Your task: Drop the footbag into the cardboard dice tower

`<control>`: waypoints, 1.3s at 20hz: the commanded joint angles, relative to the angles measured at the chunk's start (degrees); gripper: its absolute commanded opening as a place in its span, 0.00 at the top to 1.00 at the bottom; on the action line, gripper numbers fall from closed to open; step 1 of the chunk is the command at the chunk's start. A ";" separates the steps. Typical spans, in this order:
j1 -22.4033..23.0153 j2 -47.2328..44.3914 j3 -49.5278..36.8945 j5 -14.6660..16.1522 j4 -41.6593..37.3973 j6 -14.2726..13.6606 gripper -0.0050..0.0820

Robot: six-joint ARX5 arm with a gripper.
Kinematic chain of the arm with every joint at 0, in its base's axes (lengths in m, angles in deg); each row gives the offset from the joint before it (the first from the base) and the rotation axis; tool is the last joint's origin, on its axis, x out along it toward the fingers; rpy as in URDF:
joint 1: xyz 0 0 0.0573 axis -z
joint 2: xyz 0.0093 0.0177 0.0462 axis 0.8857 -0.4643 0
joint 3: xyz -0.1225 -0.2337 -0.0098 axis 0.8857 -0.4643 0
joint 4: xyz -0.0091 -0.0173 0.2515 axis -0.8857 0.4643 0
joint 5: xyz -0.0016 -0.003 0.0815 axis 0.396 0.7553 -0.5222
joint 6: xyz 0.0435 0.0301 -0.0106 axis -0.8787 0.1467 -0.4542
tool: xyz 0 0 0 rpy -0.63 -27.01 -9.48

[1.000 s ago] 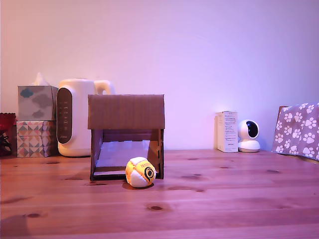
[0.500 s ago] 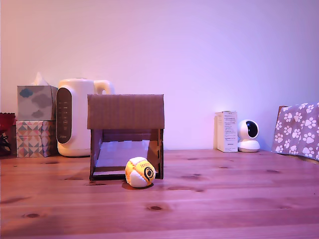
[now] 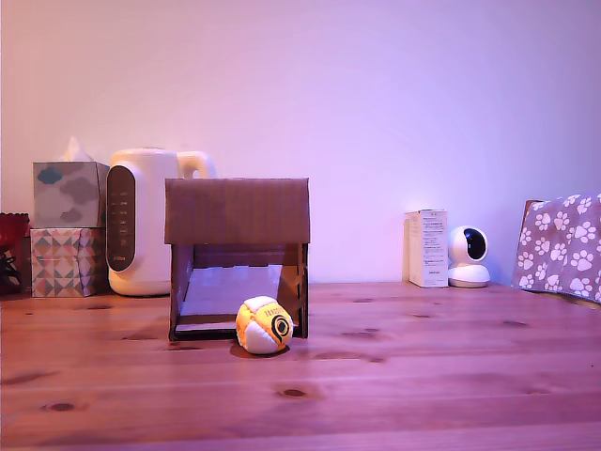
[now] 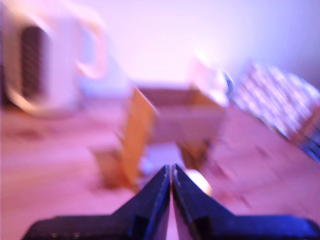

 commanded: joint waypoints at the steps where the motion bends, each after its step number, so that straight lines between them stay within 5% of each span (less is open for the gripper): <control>1: 1.86 -2.78 0.31 0.79 -1.36 -0.96 0.97; 5: 9.66 -12.70 0.31 0.28 -6.84 -2.43 0.97; 12: 24.00 -34.32 0.31 -6.21 -23.76 -2.40 0.97; 19: 28.68 -50.77 0.35 -6.84 -37.31 -2.43 0.96; 20: 28.74 -52.33 0.39 -6.84 -39.41 -2.49 0.90; 23: 28.74 -57.11 1.38 -8.04 -43.04 -2.58 0.00; 24: 28.79 -58.55 1.90 -9.01 -43.10 -3.78 0.09; 26: 28.76 -60.96 2.75 -11.17 -43.76 -4.44 0.12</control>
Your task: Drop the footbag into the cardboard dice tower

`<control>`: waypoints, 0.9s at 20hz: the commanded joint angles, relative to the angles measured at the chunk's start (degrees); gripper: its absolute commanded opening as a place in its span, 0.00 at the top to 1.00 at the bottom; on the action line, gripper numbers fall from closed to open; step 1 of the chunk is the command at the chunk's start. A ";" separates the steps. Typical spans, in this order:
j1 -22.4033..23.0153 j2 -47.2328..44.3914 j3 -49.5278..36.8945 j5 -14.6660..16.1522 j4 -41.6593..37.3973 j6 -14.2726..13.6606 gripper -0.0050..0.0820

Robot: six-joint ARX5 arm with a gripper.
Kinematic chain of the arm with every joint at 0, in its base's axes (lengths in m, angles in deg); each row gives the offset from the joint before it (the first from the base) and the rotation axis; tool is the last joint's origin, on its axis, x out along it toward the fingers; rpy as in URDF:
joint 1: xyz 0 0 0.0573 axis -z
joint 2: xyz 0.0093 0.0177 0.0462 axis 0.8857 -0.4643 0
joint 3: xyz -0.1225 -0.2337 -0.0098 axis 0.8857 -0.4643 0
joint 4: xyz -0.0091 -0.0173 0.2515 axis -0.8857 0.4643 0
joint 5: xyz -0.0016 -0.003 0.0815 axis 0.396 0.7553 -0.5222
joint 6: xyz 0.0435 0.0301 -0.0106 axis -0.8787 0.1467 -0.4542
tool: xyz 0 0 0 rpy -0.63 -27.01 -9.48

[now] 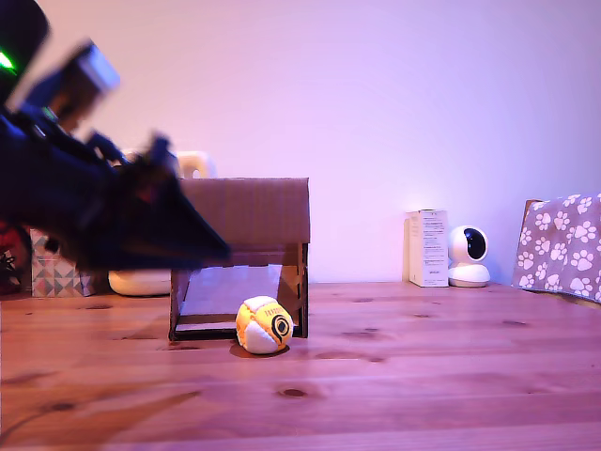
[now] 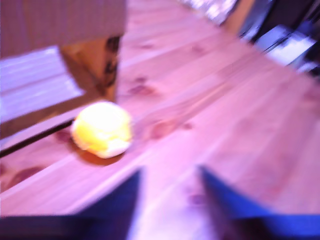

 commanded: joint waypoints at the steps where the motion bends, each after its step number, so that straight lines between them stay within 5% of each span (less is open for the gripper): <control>1: 0.20 -1.60 0.48 -1.92 -1.60 -0.79 0.12; 10: 0.20 -11.56 3.82 -4.28 -10.36 -2.14 0.12; 18: 0.20 -24.70 14.75 -4.98 -10.16 -3.65 0.13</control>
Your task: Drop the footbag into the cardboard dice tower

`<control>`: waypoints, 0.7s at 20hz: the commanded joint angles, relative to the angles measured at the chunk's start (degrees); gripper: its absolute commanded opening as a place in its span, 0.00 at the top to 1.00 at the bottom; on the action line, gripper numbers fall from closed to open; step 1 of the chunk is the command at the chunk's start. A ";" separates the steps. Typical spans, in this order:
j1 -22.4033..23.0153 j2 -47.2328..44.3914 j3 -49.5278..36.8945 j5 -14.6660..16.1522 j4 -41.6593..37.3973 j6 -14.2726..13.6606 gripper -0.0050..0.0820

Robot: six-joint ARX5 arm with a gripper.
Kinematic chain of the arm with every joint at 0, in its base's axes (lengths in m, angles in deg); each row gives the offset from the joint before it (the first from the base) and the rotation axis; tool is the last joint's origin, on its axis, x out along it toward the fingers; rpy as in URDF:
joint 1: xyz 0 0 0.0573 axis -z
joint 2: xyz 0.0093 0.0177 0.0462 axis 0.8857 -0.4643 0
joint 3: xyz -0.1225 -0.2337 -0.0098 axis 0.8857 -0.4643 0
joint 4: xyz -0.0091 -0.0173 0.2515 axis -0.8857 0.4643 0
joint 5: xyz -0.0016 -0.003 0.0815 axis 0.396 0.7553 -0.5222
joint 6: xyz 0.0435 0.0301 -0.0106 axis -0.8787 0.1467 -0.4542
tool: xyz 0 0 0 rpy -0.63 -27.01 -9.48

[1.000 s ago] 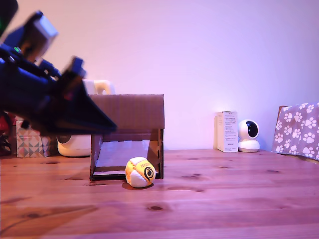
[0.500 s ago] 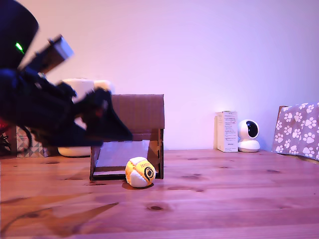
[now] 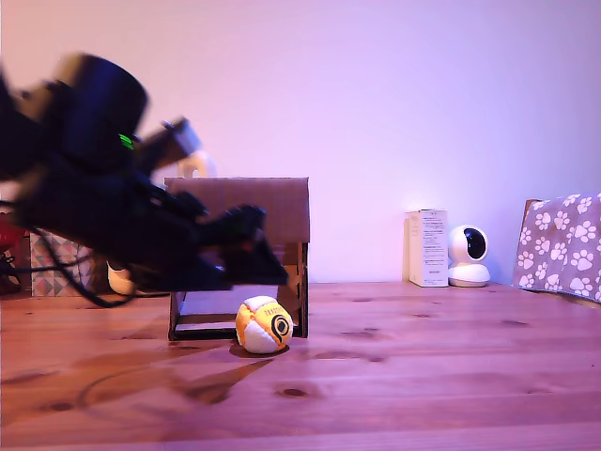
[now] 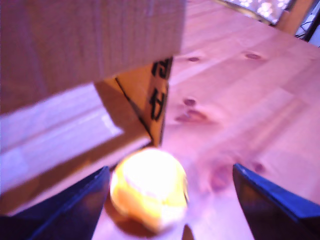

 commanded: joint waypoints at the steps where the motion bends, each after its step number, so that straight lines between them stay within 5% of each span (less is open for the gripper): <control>1: 0.20 -3.10 1.07 -0.15 -0.02 -0.37 0.13; 6: 0.20 -6.84 4.83 -0.17 4.37 -0.37 0.17; 8: 0.17 -7.08 5.29 -0.17 5.97 -0.35 0.32; 12: -0.66 -7.10 5.73 -0.20 7.54 -0.35 0.80; 14: -0.90 -7.06 5.84 -0.17 7.43 -0.35 0.86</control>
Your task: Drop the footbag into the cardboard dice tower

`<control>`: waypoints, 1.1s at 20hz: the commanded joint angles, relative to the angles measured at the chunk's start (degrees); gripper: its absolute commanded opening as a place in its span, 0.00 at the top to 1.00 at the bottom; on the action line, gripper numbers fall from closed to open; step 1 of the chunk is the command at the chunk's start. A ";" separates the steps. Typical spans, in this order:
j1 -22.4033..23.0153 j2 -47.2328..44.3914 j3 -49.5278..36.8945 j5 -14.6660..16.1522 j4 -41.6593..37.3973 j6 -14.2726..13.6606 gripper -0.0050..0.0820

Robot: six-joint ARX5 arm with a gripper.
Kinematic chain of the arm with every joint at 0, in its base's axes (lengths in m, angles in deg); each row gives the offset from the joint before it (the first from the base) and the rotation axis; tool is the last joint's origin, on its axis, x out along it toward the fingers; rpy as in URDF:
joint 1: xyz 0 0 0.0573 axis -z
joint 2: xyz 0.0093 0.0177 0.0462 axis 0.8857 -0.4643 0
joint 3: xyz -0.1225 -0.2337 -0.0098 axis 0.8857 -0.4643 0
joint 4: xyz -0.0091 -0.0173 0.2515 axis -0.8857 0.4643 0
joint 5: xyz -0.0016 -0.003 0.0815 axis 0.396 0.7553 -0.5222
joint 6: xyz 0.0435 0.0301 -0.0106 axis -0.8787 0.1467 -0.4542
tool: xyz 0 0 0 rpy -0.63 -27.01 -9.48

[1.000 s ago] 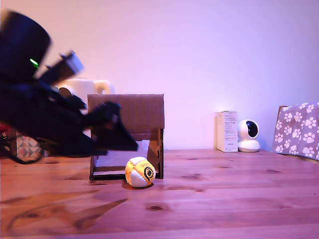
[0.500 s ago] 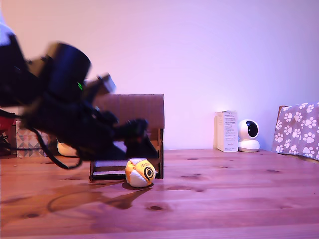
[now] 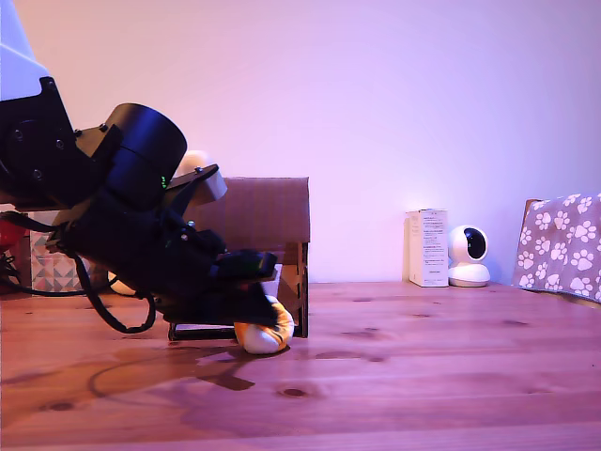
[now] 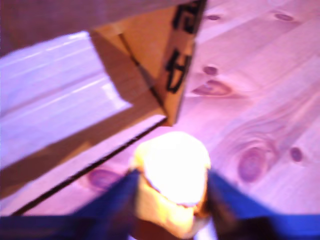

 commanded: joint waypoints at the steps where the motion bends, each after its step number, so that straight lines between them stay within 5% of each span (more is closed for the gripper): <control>1: -0.13 -1.44 0.24 0.17 -0.09 -0.26 0.86; 5: 0.04 3.56 0.24 5.81 5.27 -0.24 0.86; 11: 0.46 15.47 0.24 9.51 15.15 -0.26 0.86; 19: 0.44 30.10 0.24 9.66 21.40 -0.26 0.86; 22: 0.39 33.20 0.24 7.37 20.20 -0.90 0.86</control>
